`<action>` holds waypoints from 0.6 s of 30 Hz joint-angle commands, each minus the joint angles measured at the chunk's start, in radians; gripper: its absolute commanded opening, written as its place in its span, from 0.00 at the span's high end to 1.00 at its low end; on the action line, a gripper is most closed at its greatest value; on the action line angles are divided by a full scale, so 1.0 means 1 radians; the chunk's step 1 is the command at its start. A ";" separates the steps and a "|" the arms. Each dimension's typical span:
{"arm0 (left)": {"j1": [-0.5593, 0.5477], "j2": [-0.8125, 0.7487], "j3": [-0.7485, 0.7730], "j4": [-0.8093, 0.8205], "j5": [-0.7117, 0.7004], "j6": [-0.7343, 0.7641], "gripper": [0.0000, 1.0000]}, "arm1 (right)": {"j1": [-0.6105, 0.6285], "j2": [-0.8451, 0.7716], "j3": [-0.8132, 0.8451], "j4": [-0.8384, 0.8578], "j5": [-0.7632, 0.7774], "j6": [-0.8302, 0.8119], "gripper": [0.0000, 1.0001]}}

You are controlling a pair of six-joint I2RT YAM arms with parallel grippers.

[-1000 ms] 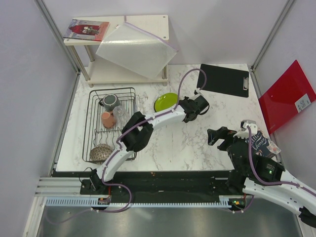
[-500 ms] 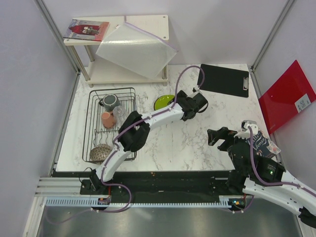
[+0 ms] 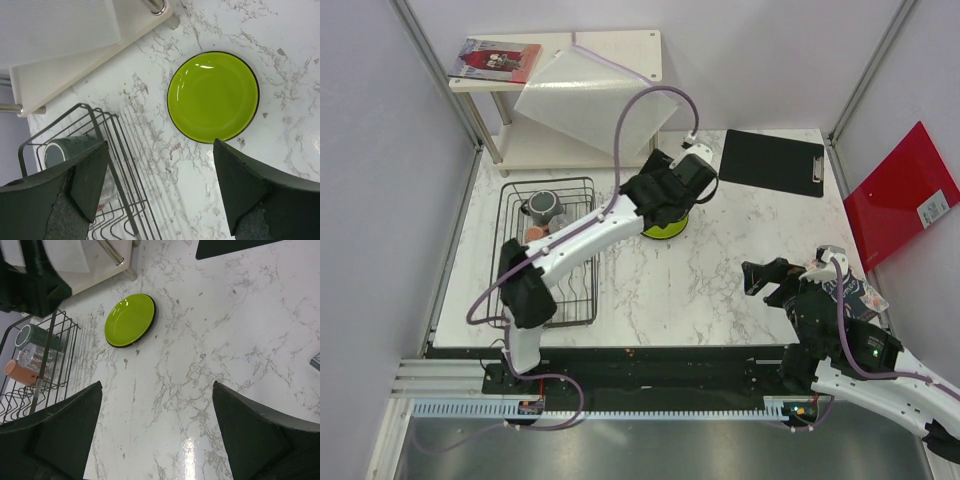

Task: Unload the mixed dishes from the dish rack
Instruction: Place the plate at the center of the board.

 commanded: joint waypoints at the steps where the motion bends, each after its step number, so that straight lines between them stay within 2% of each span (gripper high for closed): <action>1: 0.026 -0.309 -0.148 -0.044 0.102 -0.180 0.09 | 0.003 -0.013 0.005 -0.007 -0.007 0.012 0.02; 2: 0.046 -0.367 -0.197 -0.037 0.203 -0.215 0.09 | 0.002 -0.015 0.004 -0.004 -0.007 0.012 0.02; 4: 0.109 -0.494 -0.369 0.033 0.297 -0.277 0.09 | 0.005 -0.018 -0.005 0.002 -0.007 0.010 0.02; 5: 0.130 -0.612 -0.430 0.060 0.384 -0.292 0.09 | 0.002 -0.018 -0.011 0.007 -0.008 0.007 0.02; 6: 0.176 -0.674 -0.522 0.087 0.420 -0.305 0.08 | 0.003 -0.019 -0.022 0.019 -0.011 0.007 0.02; 8: 0.219 -0.801 -0.592 0.086 0.489 -0.332 0.07 | 0.002 -0.021 -0.033 0.031 -0.022 0.004 0.02; 11: 0.272 -0.887 -0.678 0.023 0.494 -0.355 0.01 | 0.002 -0.010 -0.050 0.063 -0.033 -0.001 0.02; 14: 0.307 -0.901 -0.735 -0.043 0.483 -0.371 0.01 | 0.002 0.011 -0.062 0.094 -0.044 -0.007 0.02; 18: 0.393 -0.880 -0.807 -0.034 0.524 -0.389 0.01 | 0.003 0.043 -0.070 0.125 -0.062 -0.017 0.02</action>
